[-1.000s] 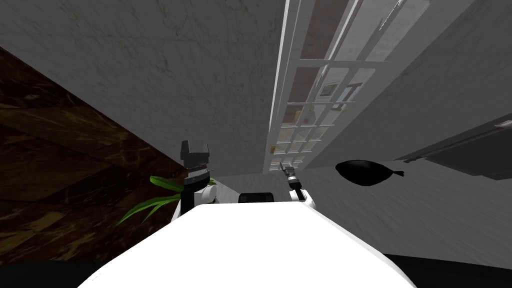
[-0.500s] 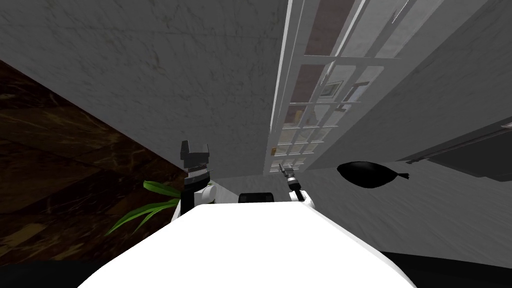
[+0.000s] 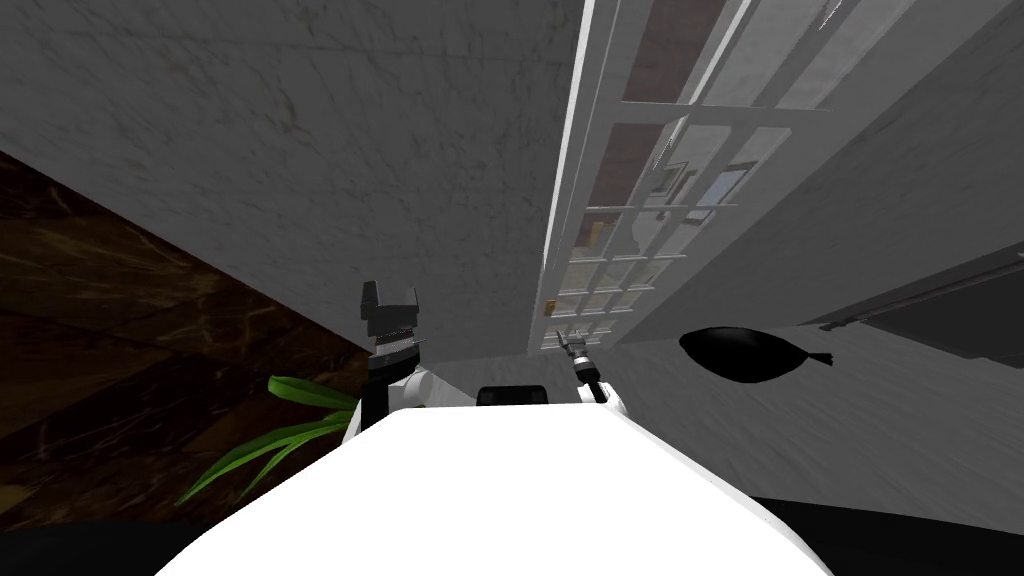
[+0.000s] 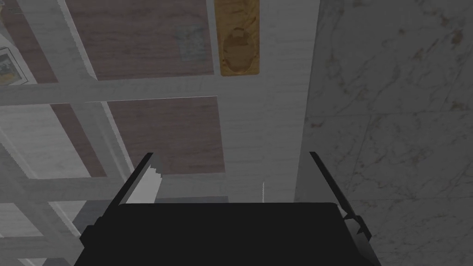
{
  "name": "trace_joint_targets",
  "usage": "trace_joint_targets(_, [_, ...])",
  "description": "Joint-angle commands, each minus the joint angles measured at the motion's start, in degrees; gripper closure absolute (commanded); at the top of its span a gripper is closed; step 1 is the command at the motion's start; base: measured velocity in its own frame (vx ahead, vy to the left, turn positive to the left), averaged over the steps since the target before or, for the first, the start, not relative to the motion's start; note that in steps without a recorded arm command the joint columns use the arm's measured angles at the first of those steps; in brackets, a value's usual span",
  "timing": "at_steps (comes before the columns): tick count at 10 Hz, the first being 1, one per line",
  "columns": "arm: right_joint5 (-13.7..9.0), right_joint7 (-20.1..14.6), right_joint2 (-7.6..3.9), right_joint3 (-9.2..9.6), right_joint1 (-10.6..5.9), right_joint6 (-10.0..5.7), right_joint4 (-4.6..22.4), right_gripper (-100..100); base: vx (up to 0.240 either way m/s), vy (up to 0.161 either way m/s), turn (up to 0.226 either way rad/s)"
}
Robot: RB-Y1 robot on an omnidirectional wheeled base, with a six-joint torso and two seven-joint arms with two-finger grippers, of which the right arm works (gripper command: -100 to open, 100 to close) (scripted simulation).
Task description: Pull the door open
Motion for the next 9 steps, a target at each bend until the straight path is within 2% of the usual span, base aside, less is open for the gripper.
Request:
trace_joint_targets(1, [0.58, 1.37, 0.03, -0.39, -0.5, -0.67, 1.9, -100, 0.132, 0.017, -0.002])
trace_joint_targets(4, [1.37, 3.2, 0.0, -0.97, -1.46, -1.57, 4.8, -100, 0.09, 0.005, -0.003])
trace_joint_targets(5, [1.23, 2.75, 0.03, -0.83, -1.21, -1.27, 4.06, -100, 0.032, 0.004, 0.0])
trace_joint_targets(9, [-0.19, 2.31, -1.92, -2.9, -0.27, -3.03, 5.9, -100, 0.158, 0.055, 0.124])
